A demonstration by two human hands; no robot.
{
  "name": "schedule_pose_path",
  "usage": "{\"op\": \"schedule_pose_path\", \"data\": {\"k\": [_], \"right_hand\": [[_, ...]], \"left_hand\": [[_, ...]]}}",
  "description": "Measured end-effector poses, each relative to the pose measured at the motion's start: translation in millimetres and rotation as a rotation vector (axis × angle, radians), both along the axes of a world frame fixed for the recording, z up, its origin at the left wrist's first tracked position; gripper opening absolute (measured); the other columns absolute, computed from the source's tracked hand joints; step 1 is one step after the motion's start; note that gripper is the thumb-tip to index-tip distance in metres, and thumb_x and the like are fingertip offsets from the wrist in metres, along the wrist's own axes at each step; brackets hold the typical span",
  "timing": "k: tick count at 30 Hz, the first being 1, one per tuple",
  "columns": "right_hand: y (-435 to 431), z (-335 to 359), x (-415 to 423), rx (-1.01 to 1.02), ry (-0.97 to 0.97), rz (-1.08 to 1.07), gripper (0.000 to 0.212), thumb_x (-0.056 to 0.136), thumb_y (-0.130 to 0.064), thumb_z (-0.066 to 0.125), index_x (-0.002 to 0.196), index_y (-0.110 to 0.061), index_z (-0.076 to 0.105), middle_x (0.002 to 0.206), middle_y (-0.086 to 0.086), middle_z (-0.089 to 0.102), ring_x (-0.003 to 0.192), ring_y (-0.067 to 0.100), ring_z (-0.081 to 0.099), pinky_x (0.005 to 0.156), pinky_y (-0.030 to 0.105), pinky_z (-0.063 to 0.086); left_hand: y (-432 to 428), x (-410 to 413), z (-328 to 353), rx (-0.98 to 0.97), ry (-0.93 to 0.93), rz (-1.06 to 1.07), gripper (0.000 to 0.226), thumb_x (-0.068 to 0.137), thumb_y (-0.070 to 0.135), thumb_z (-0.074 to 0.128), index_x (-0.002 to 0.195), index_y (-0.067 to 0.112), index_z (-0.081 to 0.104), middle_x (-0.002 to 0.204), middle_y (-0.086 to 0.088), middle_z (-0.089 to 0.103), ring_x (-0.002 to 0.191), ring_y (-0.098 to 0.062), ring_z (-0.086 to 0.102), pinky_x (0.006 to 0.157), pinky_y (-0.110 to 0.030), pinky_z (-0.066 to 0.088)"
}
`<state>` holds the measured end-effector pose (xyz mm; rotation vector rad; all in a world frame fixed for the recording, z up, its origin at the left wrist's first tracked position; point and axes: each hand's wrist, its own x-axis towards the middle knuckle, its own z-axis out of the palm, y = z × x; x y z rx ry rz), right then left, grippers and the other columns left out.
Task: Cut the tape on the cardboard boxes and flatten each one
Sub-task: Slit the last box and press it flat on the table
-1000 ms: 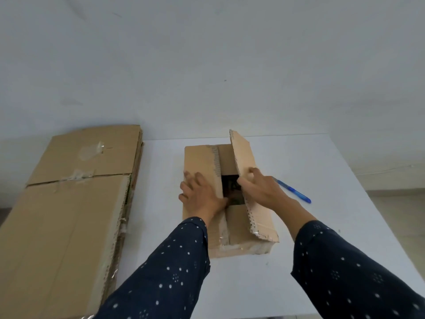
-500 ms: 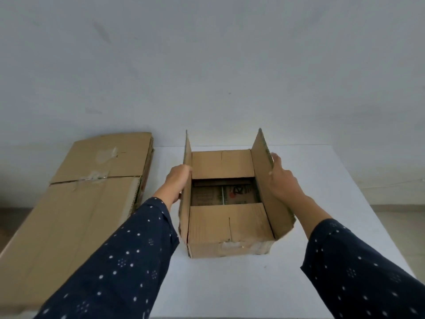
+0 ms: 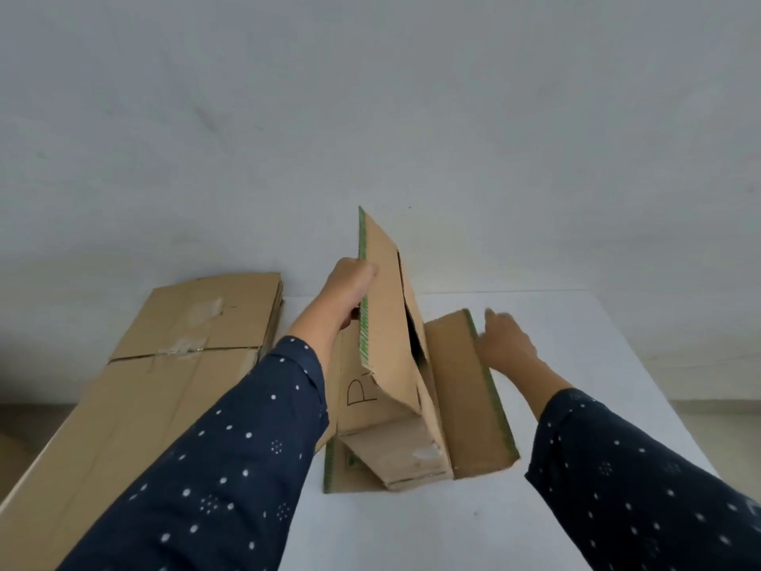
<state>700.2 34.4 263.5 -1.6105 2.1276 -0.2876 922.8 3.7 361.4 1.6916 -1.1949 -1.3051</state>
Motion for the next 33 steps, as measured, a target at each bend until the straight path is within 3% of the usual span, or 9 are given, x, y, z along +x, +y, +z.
{"op": "schedule_pose_path", "data": {"k": [3,5,9,12,16,19,24,28,33], "right_hand": [[-0.6,41.9,24.4,-0.173,-0.693,0.013,0.056,0.1,-0.047,0.049,0.151,-0.027,0.037,0.144,-0.001,0.048,0.132,0.021,0.048,0.107,0.04,0.042],[3.7,68.9,39.5,-0.098,-0.93,0.095,0.065,0.094,-0.061,0.049,0.152,-0.036,0.033,0.142,-0.011,0.046,0.13,0.013,0.045,0.107,0.044,0.043],[2.8,73.2,54.0,-0.054,-0.781,0.185,0.08,0.09,-0.07,0.046,0.156,-0.03,0.026,0.157,-0.005,0.033,0.142,0.018,0.034,0.115,0.043,0.032],[2.2,62.5,56.1,-0.008,-0.696,0.173,0.078,0.091,-0.064,0.05,0.155,-0.026,0.028,0.156,-0.001,0.036,0.139,0.025,0.038,0.113,0.047,0.034],[1.7,64.9,55.6,-0.025,-0.713,0.15,0.055,0.094,-0.056,0.047,0.145,-0.035,0.041,0.149,-0.003,0.043,0.131,0.022,0.043,0.107,0.045,0.039],[2.9,67.5,55.4,-0.018,-0.689,0.149,0.044,0.097,-0.051,0.044,0.14,-0.039,0.044,0.141,-0.003,0.046,0.122,0.02,0.044,0.099,0.04,0.042],[5.6,69.9,56.0,-0.002,-0.742,0.142,0.029,0.099,-0.045,0.041,0.128,-0.043,0.046,0.131,-0.004,0.05,0.119,0.02,0.047,0.101,0.044,0.043],[8.1,71.6,57.7,-0.012,-0.762,0.113,0.033,0.101,-0.04,0.039,0.13,-0.033,0.05,0.119,-0.003,0.048,0.114,0.019,0.046,0.103,0.046,0.043],[10.6,71.3,56.5,-0.003,-0.769,0.111,0.017,0.1,-0.042,0.038,0.114,-0.043,0.047,0.125,-0.002,0.049,0.12,0.022,0.047,0.107,0.051,0.041]], "left_hand": [[0.2,-22.9,-2.5,-0.01,-0.001,-0.043,0.02,0.103,0.018,0.039,0.093,0.017,0.056,0.088,-0.007,0.062,0.075,-0.022,0.061,0.062,-0.028,0.05],[0.3,-35.7,-4.6,0.043,0.052,-0.07,0.023,0.104,0.03,0.041,0.109,0.018,0.06,0.095,-0.007,0.068,0.082,-0.024,0.067,0.065,-0.032,0.054],[-3.2,-38.4,-14.6,0.187,0.233,-0.158,0.059,0.097,0.062,0.045,0.118,0.012,0.067,0.113,-0.01,0.072,0.102,-0.028,0.069,0.084,-0.04,0.058],[-4.9,-26.5,-31.0,0.183,0.325,-0.044,0.075,0.095,0.074,0.032,0.113,0.014,0.072,0.109,-0.011,0.075,0.1,-0.03,0.072,0.077,-0.04,0.061],[-4.8,-7.7,-63.1,0.005,-0.097,0.189,0.034,0.099,0.035,0.052,0.127,0.018,0.058,0.141,-0.008,0.051,0.117,-0.028,0.056,0.097,-0.041,0.05],[1.9,8.4,-85.3,0.237,-0.213,0.154,0.073,0.094,0.049,0.057,0.153,0.02,0.025,0.155,-0.011,0.026,0.137,-0.037,0.035,0.108,-0.049,0.039],[6.4,30.3,-83.5,0.24,-0.011,0.113,0.066,0.093,0.054,0.062,0.132,0.001,0.056,0.112,-0.01,0.069,0.087,-0.02,0.063,0.071,-0.03,0.048],[8.2,50.9,-70.3,0.289,-0.037,0.066,0.078,0.096,0.057,0.055,0.154,0.011,0.032,0.154,-0.013,0.039,0.134,-0.034,0.046,0.108,-0.042,0.042],[24.7,61.5,-95.6,0.466,0.07,0.04,0.053,0.093,0.059,0.058,0.116,0.011,0.053,0.118,-0.014,0.07,0.084,-0.019,0.067,0.065,-0.028,0.048]]}}
